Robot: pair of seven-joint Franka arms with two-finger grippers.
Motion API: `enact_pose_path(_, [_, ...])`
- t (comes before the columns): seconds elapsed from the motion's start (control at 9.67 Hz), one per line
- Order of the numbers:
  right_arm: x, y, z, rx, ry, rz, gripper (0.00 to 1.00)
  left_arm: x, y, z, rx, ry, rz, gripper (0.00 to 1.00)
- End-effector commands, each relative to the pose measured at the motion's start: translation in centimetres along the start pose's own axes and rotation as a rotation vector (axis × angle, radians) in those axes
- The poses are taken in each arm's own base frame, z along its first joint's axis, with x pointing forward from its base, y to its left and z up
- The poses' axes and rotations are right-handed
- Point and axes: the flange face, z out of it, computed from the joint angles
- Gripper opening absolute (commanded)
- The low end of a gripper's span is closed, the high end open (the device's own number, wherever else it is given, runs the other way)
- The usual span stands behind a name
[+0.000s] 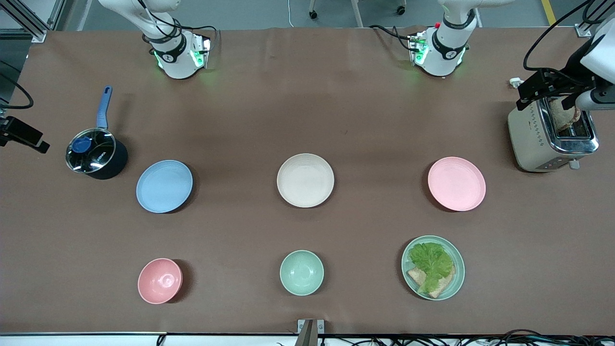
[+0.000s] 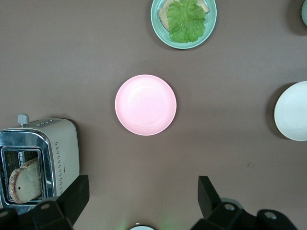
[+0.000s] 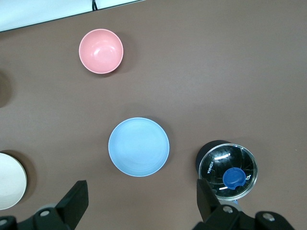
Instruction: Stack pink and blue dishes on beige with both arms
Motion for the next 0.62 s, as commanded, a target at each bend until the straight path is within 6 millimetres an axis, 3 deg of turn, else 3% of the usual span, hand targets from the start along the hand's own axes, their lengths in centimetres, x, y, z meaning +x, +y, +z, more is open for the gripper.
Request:
enact_pose_path(0.0, [-0.2,0.1,0.0,-0.006,-0.002,0.006,1.0,0.3,0.0,1.3,0.018,-0.039,0.015,1.0])
enact_pose_path(0.21, [-0.3,0.1,0.2,-0.002,-0.009,-0.006,1.0,1.8,-0.9,1.8,0.021,-0.045,0.0,1.0])
enact_pose_path(0.31, [-0.2,-0.1,0.3,-0.004,-0.01,-0.012,1.0,2.6,-0.9,3.3,0.02,-0.068,-0.003,1.0])
enact_pose_path(0.41, [0.4,0.0,1.5,-0.01,-0.028,-0.009,1.0,4.2,-1.2,5.8,0.017,-0.094,-0.009,1.0])
enact_pose_path(0.52, [0.7,0.9,2.8,-0.012,-0.054,-0.039,1.0,5.7,-3.4,9.4,0.018,-0.124,-0.029,1.0])
